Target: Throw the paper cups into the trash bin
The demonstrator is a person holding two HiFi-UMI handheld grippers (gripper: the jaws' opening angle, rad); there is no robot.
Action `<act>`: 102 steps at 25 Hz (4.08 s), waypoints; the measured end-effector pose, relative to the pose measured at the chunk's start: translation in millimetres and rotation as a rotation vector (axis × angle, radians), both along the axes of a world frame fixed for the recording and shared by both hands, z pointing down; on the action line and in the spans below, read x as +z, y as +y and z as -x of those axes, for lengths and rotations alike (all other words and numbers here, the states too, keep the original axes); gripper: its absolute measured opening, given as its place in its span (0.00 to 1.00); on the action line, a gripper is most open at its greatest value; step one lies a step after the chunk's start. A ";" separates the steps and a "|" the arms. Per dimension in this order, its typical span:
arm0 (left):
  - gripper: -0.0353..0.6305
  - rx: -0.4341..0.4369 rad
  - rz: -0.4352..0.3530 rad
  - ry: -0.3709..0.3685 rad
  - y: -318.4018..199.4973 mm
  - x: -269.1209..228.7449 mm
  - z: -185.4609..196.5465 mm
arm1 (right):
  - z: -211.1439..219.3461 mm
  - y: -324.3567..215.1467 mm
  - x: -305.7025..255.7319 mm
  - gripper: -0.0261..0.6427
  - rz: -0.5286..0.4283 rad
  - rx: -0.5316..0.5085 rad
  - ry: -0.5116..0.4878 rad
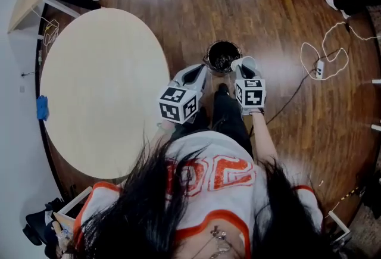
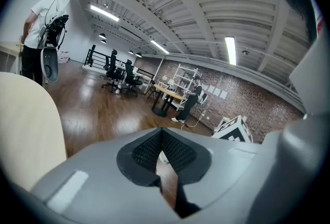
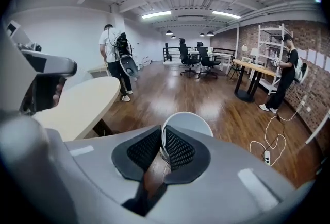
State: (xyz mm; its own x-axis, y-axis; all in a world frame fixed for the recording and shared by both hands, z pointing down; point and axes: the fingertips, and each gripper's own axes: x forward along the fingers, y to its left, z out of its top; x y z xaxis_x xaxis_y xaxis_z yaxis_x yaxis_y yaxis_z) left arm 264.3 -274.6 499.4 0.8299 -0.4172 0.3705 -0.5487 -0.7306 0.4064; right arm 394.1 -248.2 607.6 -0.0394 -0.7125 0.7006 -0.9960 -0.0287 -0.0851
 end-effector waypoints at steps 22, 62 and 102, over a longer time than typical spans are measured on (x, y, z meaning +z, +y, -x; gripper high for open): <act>0.05 -0.203 0.067 -0.060 -75.1 54.5 -69.6 | -39.1 -87.4 140.5 0.08 0.222 -0.369 -0.002; 0.05 -0.201 0.113 -0.027 -104.3 62.1 -80.9 | -52.8 -118.0 171.8 0.07 0.219 -0.196 -0.193; 0.05 -0.278 0.022 0.031 -98.4 16.6 -38.5 | -42.4 -105.7 -62.4 0.04 -0.158 -0.053 -0.384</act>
